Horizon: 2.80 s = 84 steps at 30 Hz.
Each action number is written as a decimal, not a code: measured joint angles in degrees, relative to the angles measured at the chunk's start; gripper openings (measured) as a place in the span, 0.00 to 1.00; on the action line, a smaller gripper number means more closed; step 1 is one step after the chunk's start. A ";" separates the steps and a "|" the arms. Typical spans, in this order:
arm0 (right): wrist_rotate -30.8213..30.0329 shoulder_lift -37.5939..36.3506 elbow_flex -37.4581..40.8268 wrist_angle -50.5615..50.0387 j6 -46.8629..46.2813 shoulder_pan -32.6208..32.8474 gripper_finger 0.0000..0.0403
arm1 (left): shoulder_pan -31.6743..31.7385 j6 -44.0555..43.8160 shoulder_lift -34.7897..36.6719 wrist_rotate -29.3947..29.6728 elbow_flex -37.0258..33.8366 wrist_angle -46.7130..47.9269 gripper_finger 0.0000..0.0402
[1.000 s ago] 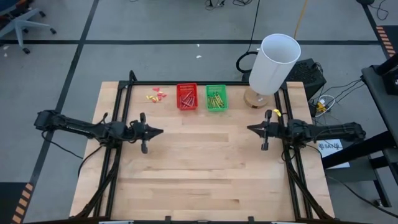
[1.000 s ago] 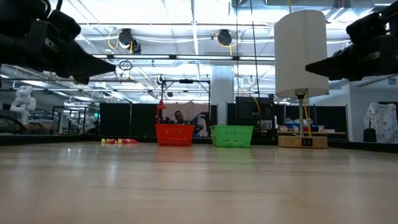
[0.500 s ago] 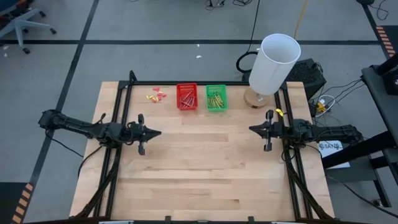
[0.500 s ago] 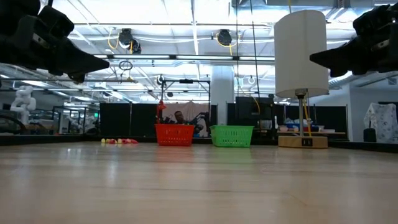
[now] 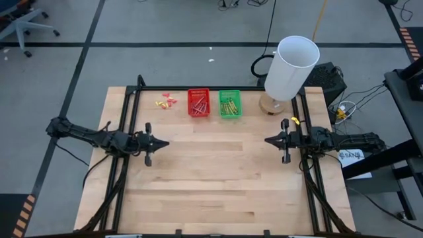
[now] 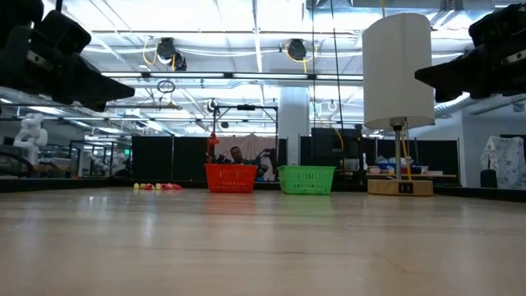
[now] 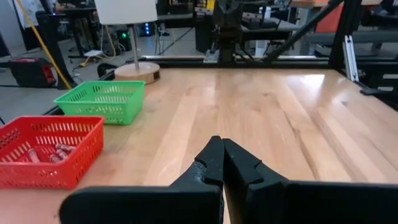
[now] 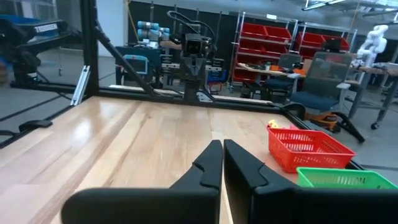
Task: Sort crayons
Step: Return to Home Position
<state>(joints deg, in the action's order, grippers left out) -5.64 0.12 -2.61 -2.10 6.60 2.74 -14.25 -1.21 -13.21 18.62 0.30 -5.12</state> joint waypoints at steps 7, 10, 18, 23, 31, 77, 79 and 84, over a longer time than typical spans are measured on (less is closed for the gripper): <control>-0.05 0.04 0.00 0.00 -0.12 0.00 0.00 | -0.89 3.38 7.69 -0.65 -0.04 1.42 0.00; -0.07 0.04 0.00 0.50 -0.01 0.00 0.00 | -0.89 4.86 10.90 -3.14 -0.04 1.75 0.00; -0.16 0.06 0.01 1.11 0.06 0.00 0.00 | 1.41 6.12 13.18 -5.42 -0.04 2.05 0.00; -0.28 0.40 0.07 2.90 0.06 0.00 0.00 | 5.14 5.57 13.18 -8.45 -0.04 2.53 0.00; -0.34 0.52 0.07 4.63 0.06 0.00 0.00 | 12.40 4.56 13.18 -13.54 -0.04 3.50 0.00; -0.27 0.52 0.04 5.07 0.07 0.00 0.00 | 16.88 3.10 12.11 -18.11 -0.05 2.87 0.00; -0.27 0.52 0.04 5.06 0.06 0.00 0.00 | 16.88 3.10 12.11 -18.11 -0.05 2.86 0.00; -0.27 0.52 0.04 5.07 0.06 0.00 0.00 | 16.88 3.10 12.11 -18.11 -0.06 2.80 0.00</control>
<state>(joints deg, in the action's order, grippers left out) -5.91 0.64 -2.57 2.96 6.66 2.74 2.63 1.89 -1.10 0.51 0.24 -2.33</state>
